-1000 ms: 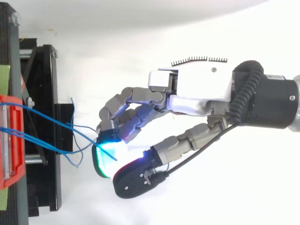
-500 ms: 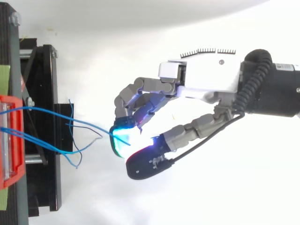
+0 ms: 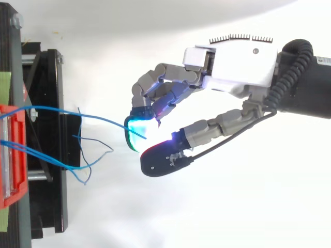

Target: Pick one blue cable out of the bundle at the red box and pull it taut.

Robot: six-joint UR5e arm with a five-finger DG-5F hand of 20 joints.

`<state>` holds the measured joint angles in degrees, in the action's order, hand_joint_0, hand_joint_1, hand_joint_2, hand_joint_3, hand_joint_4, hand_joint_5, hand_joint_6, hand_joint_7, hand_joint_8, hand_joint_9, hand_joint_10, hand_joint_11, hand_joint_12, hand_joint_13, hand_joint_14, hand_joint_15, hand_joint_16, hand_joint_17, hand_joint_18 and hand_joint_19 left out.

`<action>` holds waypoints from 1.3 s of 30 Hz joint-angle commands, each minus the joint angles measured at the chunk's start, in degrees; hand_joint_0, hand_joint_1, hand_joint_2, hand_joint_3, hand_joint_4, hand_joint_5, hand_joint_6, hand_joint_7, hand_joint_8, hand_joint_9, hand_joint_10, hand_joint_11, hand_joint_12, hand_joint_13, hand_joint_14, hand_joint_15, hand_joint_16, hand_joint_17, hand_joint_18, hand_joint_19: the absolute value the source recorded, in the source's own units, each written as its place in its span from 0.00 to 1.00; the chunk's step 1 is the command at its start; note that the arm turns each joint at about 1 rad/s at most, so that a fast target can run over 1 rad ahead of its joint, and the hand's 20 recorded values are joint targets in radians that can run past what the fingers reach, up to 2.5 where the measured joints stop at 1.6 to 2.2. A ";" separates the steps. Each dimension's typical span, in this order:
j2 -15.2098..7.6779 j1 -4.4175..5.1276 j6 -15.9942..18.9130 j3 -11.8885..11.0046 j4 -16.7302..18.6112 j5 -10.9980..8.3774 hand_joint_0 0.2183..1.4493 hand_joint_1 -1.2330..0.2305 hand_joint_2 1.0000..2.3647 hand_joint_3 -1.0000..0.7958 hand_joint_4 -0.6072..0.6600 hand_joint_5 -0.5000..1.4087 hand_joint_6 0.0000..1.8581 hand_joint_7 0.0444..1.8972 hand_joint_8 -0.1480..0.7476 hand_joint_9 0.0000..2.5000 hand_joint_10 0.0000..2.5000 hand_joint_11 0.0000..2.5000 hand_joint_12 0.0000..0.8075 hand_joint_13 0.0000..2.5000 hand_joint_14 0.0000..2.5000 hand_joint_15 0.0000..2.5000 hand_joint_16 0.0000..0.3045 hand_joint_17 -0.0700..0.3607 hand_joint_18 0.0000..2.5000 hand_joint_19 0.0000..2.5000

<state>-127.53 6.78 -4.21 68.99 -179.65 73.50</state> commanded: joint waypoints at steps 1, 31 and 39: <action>0.01 0.16 -0.36 0.00 0.18 -0.20 0.33 0.27 0.01 0.59 0.36 0.21 0.50 0.60 0.55 0.33 0.00 0.21 0.52 0.16 0.00 0.07 0.20 0.48 0.18 0.03; 0.01 0.33 -0.36 0.00 0.36 -0.29 0.32 0.28 0.01 0.58 0.36 0.20 0.50 0.59 0.54 0.30 0.00 0.19 0.51 0.16 0.00 0.07 0.20 0.48 0.17 0.03; 0.01 0.33 -0.36 0.00 0.36 -0.29 0.33 0.28 0.01 0.57 0.37 0.20 0.51 0.58 0.53 0.30 0.00 0.18 0.51 0.16 0.00 0.07 0.20 0.48 0.17 0.04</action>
<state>-127.53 7.12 -4.57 69.00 -179.30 73.21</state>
